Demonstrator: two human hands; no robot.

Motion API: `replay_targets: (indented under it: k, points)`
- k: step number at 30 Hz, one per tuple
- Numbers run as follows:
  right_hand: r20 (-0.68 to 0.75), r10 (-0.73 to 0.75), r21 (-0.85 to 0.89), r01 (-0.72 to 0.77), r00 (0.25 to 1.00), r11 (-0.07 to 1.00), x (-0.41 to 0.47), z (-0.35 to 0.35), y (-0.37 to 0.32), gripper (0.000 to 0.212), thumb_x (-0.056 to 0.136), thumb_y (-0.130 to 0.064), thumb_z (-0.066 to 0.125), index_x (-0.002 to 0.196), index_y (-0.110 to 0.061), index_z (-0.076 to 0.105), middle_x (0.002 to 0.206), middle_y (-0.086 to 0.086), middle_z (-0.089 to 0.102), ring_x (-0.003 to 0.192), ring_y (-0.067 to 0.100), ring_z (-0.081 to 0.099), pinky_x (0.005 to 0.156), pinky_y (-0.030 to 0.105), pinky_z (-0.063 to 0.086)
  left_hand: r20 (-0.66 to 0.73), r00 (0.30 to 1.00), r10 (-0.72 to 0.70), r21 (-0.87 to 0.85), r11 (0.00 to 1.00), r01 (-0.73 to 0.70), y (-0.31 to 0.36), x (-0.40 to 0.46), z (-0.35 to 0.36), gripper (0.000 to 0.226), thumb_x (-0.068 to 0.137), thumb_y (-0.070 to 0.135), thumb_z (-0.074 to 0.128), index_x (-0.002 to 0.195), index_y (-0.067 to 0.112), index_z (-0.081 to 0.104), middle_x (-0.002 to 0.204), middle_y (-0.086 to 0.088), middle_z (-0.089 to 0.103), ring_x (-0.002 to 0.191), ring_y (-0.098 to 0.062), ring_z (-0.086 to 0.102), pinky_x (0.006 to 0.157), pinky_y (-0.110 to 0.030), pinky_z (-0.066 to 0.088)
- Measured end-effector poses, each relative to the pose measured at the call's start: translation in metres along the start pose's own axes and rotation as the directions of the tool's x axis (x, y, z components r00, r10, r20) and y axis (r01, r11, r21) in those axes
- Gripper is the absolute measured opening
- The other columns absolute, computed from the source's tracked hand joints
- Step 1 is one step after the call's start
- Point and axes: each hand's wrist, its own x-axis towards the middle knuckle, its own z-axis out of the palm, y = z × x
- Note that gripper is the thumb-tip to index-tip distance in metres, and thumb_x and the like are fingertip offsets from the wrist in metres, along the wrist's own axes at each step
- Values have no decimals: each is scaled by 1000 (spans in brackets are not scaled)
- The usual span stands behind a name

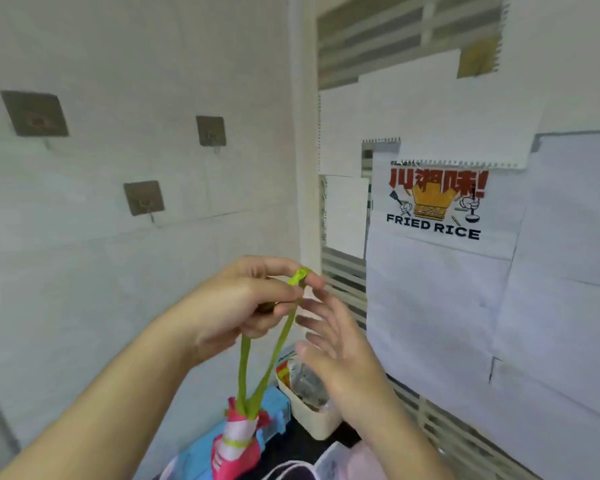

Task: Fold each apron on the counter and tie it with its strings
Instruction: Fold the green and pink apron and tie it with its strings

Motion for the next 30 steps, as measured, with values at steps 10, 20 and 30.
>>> replay_targets:
  k: [10, 20, 30]
  points:
    - [69, -108, -228, 121, 992, 966, 125, 136, -82, 10, 85, -19, 79, 76, -23, 74, 52, -13, 44, 55, 15, 47, 56, 44, 50, -699, 697, 157, 299, 950, 86, 35, -78, -128, 20, 95, -2, 60, 84, 1, 77, 59, -8, 62, 54, -20, 58, 56, -35, 53]
    - [210, -30, 23, 26, 977, 999, 204, 211, -118, 18, 92, -13, 75, 76, -3, 73, 53, 4, 50, 43, 18, 45, 42, 24, 35, -791, 568, 229, 293, 956, 21, 55, -85, -235, 12, 92, 15, 79, 87, 4, 80, 79, -14, 78, 68, -23, 74, 64, -37, 66]
    - [148, -328, -181, 352, 933, 918, 334, 302, -151, 29, 96, -25, 70, 72, -9, 74, 58, 12, 64, 44, 19, 54, 48, 27, 43, -735, 236, 635, 678, 686, 264, 84, -44, -355, 18, 96, 28, 73, 78, 23, 74, 66, 4, 72, 55, -12, 69, 60, -29, 58]
